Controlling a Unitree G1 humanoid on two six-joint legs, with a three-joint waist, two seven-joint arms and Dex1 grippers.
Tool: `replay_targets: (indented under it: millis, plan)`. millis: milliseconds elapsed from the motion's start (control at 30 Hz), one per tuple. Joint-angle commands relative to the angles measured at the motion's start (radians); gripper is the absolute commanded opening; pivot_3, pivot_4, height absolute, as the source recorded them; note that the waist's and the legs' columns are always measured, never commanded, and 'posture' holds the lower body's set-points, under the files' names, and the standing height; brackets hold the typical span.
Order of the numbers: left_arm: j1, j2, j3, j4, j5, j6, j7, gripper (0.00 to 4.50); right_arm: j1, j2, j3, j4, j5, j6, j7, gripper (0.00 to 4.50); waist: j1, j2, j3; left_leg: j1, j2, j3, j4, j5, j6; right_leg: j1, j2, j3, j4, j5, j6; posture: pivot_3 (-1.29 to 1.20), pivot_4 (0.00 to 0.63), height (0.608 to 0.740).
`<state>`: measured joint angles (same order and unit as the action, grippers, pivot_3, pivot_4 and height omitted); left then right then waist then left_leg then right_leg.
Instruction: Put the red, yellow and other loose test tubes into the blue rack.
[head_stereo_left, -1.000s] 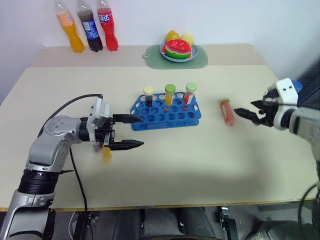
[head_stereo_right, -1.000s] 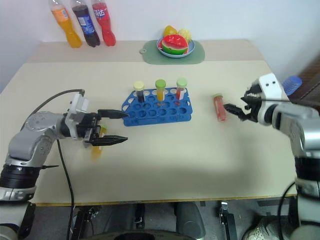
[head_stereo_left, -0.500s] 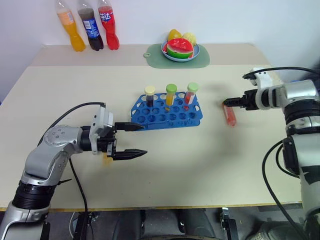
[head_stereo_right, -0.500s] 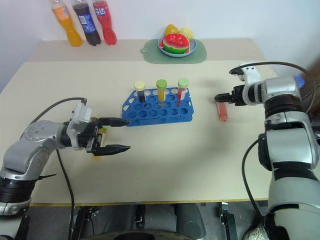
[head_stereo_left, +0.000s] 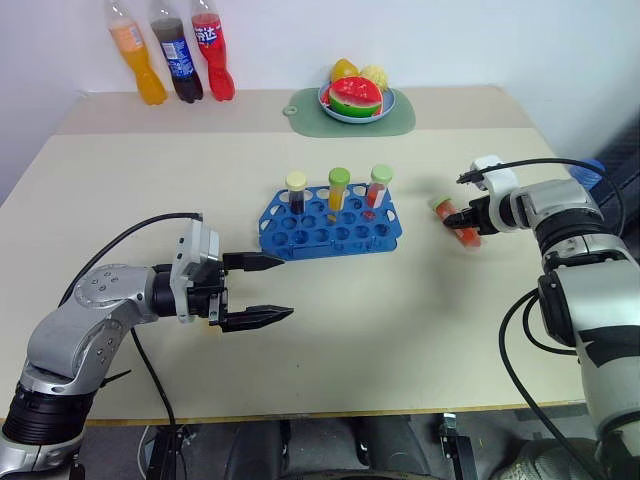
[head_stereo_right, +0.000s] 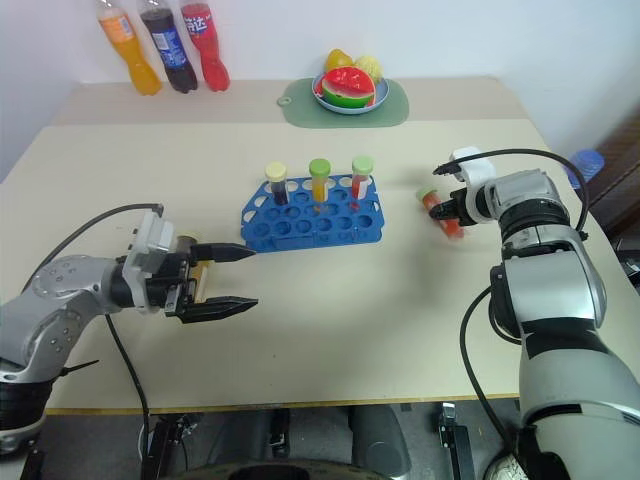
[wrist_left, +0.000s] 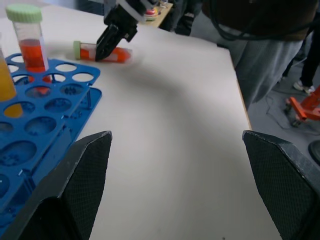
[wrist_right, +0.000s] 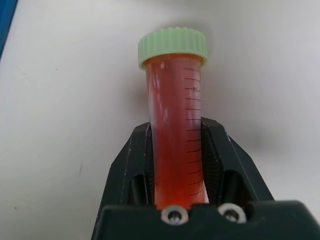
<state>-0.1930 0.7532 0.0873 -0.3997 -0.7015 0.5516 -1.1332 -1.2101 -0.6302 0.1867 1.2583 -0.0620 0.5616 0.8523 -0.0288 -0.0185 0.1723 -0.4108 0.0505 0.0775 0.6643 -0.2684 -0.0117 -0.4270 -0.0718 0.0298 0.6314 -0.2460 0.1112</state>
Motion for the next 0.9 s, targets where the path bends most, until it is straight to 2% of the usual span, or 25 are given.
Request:
replay_targets:
  millis: [33, 167, 267, 367, 467, 633, 900]
  plan:
    - [-0.003, -0.002, 0.011, -0.025, -0.009, -0.015, 0.008, 4.31, 0.013, -0.033, -0.109, -0.082, 0.063, -0.139, -0.005, 0.78, 0.001, 0.000, 0.000, 0.000, 0.000, 0.000, 0.000, 0.000, 0.000, 0.000, 0.000, 0.000, 0.000, 0.000, 0.000, 0.00, 0.150, 0.740]
    - [-0.005, -0.006, 0.010, -0.013, -0.003, -0.026, 0.009, 4.31, 0.118, -0.034, -0.293, -0.314, 0.202, -0.265, -0.030, 0.78, -0.002, 0.001, 0.001, 0.000, 0.000, 0.000, -0.001, 0.000, 0.000, 0.000, 0.000, 0.000, 0.000, 0.000, 0.000, 0.00, 0.150, 0.740]
    - [-0.024, -0.024, -0.015, 0.011, 0.017, -0.047, 0.007, 4.31, 0.379, 0.052, -0.416, -0.774, 0.294, -0.359, -0.138, 0.78, 0.009, 0.001, 0.000, 0.000, 0.000, -0.002, -0.002, 0.000, 0.000, 0.000, 0.000, -0.001, 0.000, 0.000, 0.001, 0.00, 0.150, 0.740]
    - [-0.053, -0.045, -0.035, 0.041, 0.024, -0.056, 0.002, 4.31, 0.577, 0.158, -0.441, -1.090, 0.308, -0.383, -0.268, 0.78, 0.014, 0.001, 0.000, 0.000, 0.001, -0.002, -0.002, 0.000, -0.001, 0.000, 0.000, -0.002, 0.001, 0.000, 0.001, 0.00, 0.150, 0.740]
    - [-0.080, -0.055, -0.051, 0.086, 0.041, -0.071, -0.015, 4.31, 0.730, 0.261, -0.396, -1.273, 0.264, -0.452, -0.357, 0.78, 0.013, 0.001, 0.000, 0.000, 0.001, -0.002, 0.000, 0.001, -0.002, 0.000, 0.000, -0.002, 0.002, 0.000, 0.001, 0.00, 0.150, 0.740]
    - [-0.125, -0.068, -0.086, 0.137, 0.063, -0.091, -0.045, 4.31, 0.798, 0.399, -0.327, -1.315, 0.221, -0.605, -0.455, 0.78, 0.007, 0.002, 0.000, 0.000, 0.001, -0.001, 0.000, 0.001, -0.002, 0.000, 0.001, -0.002, 0.002, 0.000, 0.000, 0.00, 0.150, 0.740]
    - [-0.146, -0.084, -0.094, 0.148, 0.061, -0.082, -0.047, 4.31, 0.816, 0.512, -0.246, -1.216, 0.199, -0.780, -0.491, 0.78, 0.009, 0.001, 0.000, 0.000, 0.001, -0.002, 0.000, 0.001, -0.002, 0.001, 0.001, -0.002, 0.002, 0.000, 0.000, 0.00, 0.150, 0.740]
